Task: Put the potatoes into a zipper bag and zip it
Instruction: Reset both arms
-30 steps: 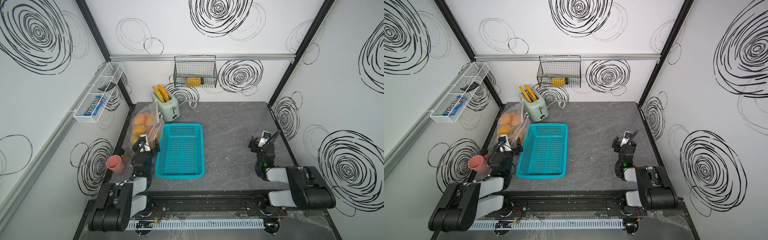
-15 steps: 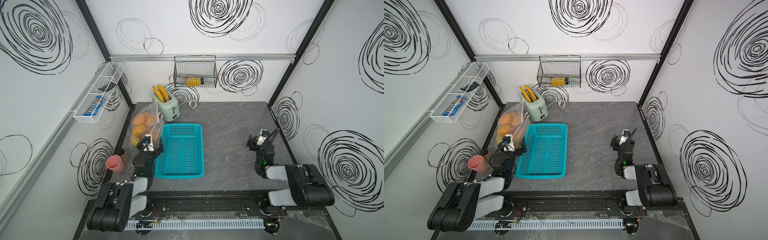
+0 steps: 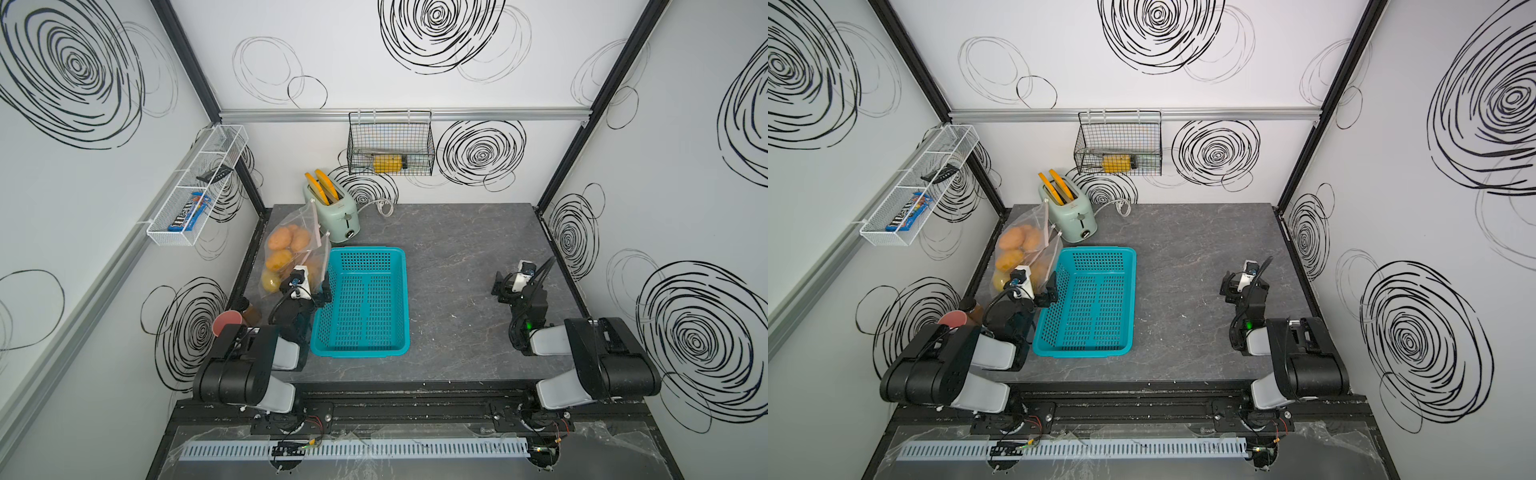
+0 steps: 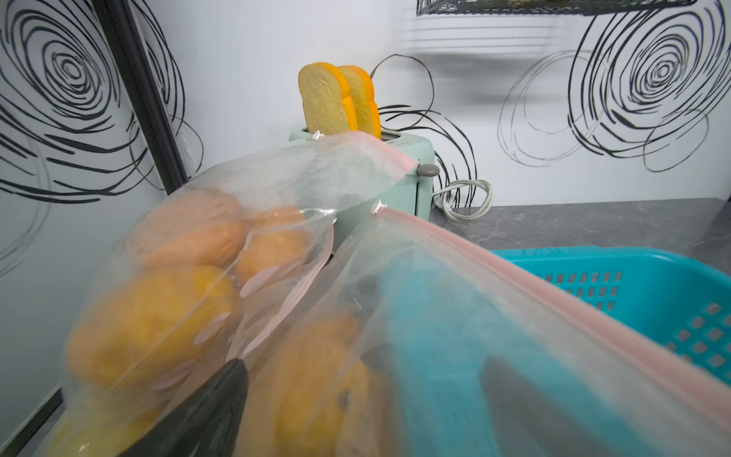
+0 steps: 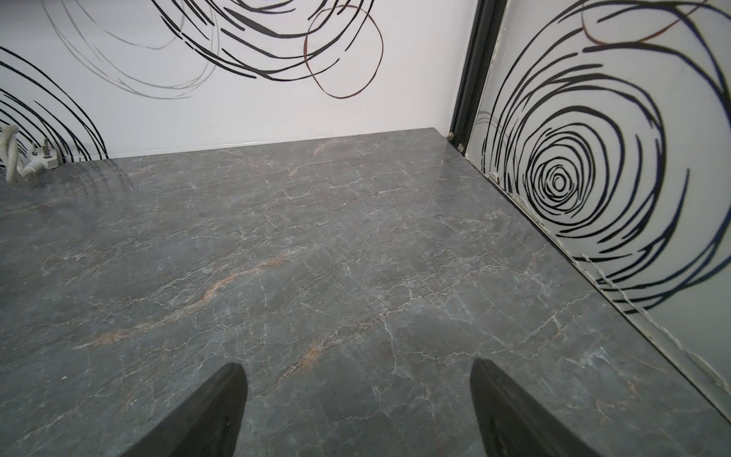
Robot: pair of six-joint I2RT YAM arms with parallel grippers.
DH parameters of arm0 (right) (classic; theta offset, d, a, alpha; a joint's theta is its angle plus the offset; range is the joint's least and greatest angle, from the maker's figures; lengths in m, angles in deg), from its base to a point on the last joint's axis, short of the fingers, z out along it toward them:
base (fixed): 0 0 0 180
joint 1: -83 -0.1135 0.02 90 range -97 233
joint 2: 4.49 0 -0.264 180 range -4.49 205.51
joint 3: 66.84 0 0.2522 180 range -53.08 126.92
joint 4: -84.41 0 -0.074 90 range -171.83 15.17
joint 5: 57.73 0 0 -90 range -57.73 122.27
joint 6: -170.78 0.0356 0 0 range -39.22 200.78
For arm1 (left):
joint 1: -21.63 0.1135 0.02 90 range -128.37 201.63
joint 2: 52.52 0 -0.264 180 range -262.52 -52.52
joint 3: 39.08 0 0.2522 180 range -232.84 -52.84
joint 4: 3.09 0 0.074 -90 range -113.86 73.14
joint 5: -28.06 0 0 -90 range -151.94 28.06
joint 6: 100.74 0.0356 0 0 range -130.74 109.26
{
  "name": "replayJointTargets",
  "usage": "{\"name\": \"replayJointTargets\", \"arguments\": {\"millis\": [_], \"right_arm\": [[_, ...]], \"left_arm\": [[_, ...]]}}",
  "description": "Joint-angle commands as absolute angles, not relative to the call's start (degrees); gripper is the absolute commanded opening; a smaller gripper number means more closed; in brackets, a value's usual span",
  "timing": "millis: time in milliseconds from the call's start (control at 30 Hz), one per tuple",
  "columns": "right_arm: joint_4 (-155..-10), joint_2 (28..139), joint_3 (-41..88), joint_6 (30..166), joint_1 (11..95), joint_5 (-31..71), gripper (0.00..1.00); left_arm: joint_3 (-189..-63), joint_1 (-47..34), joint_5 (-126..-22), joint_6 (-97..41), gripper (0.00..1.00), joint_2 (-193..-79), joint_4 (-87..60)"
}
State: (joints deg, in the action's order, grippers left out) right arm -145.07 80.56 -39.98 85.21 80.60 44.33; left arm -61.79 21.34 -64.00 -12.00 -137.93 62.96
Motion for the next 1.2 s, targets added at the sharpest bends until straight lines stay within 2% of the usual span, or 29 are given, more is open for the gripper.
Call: {"name": "replayJointTargets", "arguments": {"millis": [0, 200, 1167], "right_arm": [[-145.2, 79.8, -38.8, 85.9, 80.5, 44.9, 0.97], [-145.5, 79.9, -38.8, 85.8, 80.5, 45.0, 0.99], [-145.3, 79.9, -38.7, 85.8, 81.2, 43.3, 0.97]], "left_arm": [[-63.7, 20.6, -63.0, -11.5, 0.96, -138.0, 61.4], [-63.2, 21.1, -64.4, -11.6, 0.96, -138.0, 62.5], [-63.1, 21.4, -65.0, -11.9, 0.96, -138.0, 62.7]]}}
